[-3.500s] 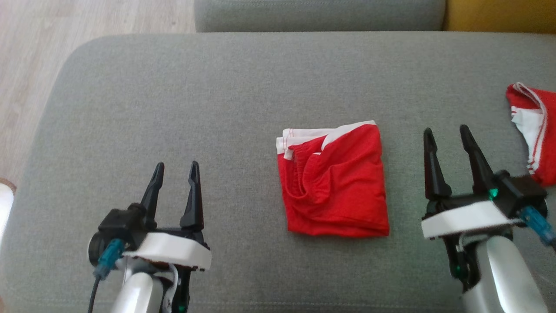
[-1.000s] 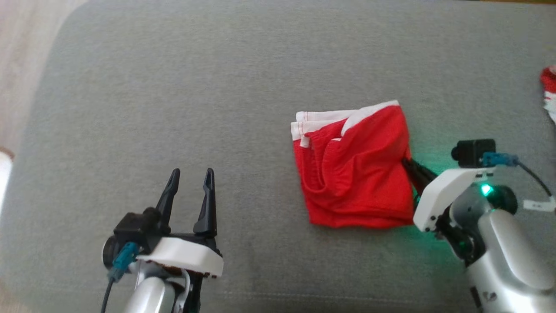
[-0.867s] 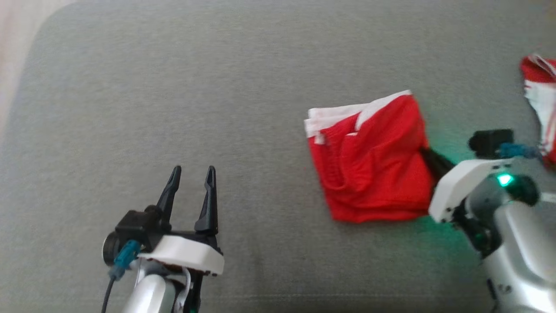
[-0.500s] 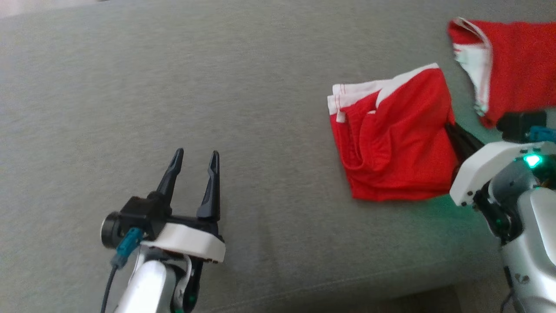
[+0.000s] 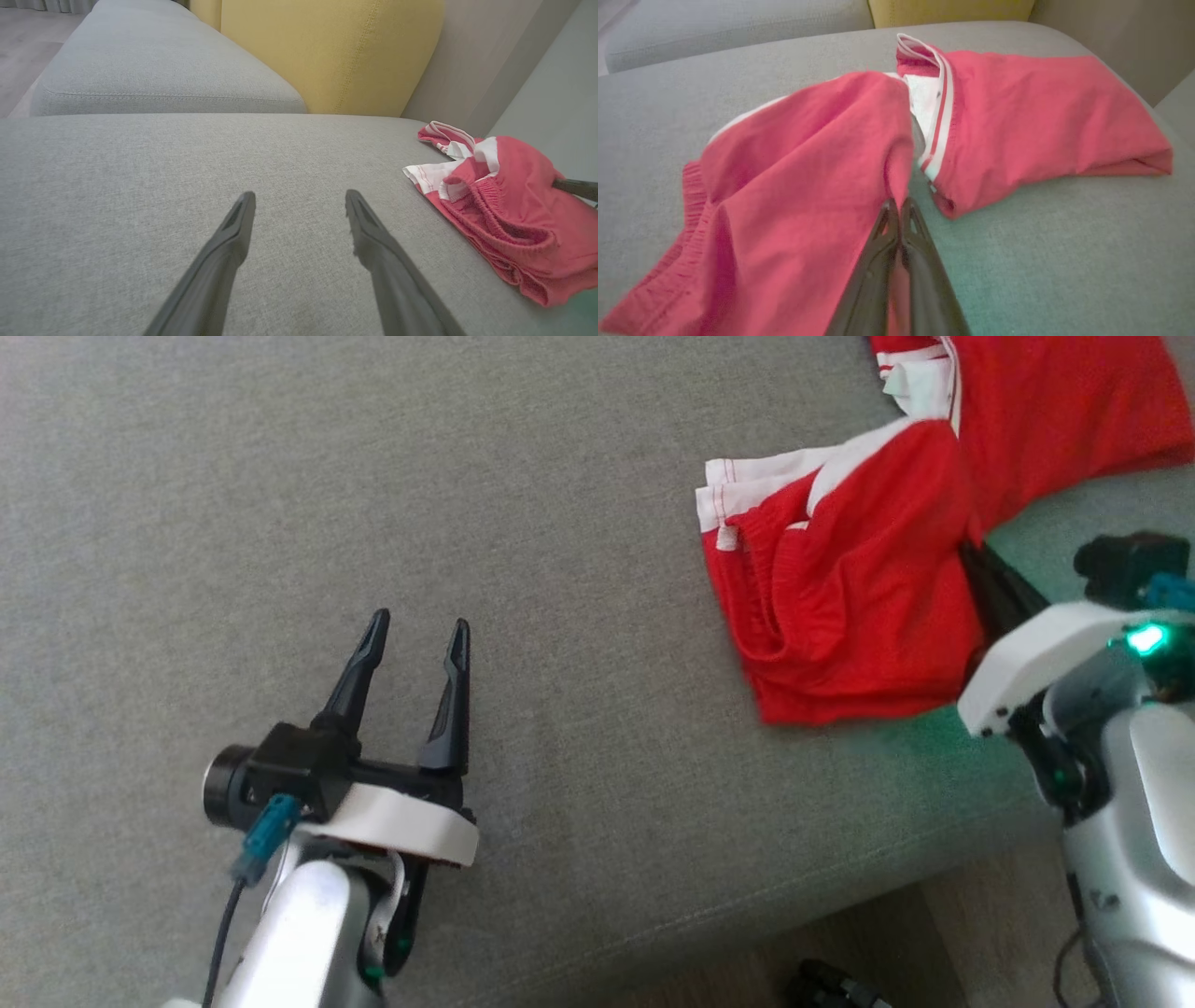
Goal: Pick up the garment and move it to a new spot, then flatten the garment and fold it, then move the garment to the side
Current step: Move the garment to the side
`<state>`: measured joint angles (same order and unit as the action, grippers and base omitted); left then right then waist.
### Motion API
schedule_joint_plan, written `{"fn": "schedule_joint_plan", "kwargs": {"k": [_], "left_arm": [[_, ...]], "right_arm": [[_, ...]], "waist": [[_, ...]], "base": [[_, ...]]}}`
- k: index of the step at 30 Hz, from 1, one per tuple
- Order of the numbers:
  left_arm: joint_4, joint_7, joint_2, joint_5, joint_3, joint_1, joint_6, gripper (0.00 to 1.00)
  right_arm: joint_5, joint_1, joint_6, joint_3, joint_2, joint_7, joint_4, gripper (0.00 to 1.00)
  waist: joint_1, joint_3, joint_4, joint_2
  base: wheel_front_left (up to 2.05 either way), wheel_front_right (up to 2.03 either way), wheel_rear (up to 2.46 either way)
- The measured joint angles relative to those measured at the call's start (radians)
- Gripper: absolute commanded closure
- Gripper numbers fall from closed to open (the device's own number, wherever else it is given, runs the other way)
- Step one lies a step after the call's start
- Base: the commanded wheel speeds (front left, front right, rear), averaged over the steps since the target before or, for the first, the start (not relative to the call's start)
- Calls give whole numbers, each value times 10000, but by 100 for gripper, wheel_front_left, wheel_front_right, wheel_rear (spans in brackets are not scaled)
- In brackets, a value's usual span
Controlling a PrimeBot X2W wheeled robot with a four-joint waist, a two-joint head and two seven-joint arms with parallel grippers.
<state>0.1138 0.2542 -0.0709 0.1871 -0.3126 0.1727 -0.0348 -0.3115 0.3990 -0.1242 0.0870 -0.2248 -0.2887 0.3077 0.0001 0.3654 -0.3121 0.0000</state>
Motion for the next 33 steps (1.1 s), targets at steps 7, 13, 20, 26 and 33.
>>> {"fn": "schedule_joint_plan", "kwargs": {"k": [7, 13, 20, 26, 33], "left_arm": [[-92, 15, -59, 2, 2, 172, -4, 0], [-148, 15, -48, 6, -6, 195, -17, 0], [-182, 15, -29, 6, -2, 240, -40, 0], [-224, 15, -17, 6, 2, 338, -90, 0], [-268, 15, 42, 4, 23, 445, -90, 0]], "right_arm": [[314, 1466, 0, -541, 136, 245, 702, 100], [855, 2512, 0, -1593, -10, 383, 1816, 100], [1599, 3380, 0, -3035, -504, 771, 2661, 100], [2429, 3749, 0, -3666, -821, 993, 3070, 100], [3616, 4269, 0, -4926, -865, 1438, 3313, 100]], "waist": [[-1, 94, 274, 0], [-1, 189, 649, 0], [-1, 366, 1112, 0], [-1, 523, 1340, 0], [-1, 798, 1523, 0]], "base": [[0, 0, 0], [0, 0, 0], [0, 0, 0], [0, 0, 0], [0, 0, 0]]}}
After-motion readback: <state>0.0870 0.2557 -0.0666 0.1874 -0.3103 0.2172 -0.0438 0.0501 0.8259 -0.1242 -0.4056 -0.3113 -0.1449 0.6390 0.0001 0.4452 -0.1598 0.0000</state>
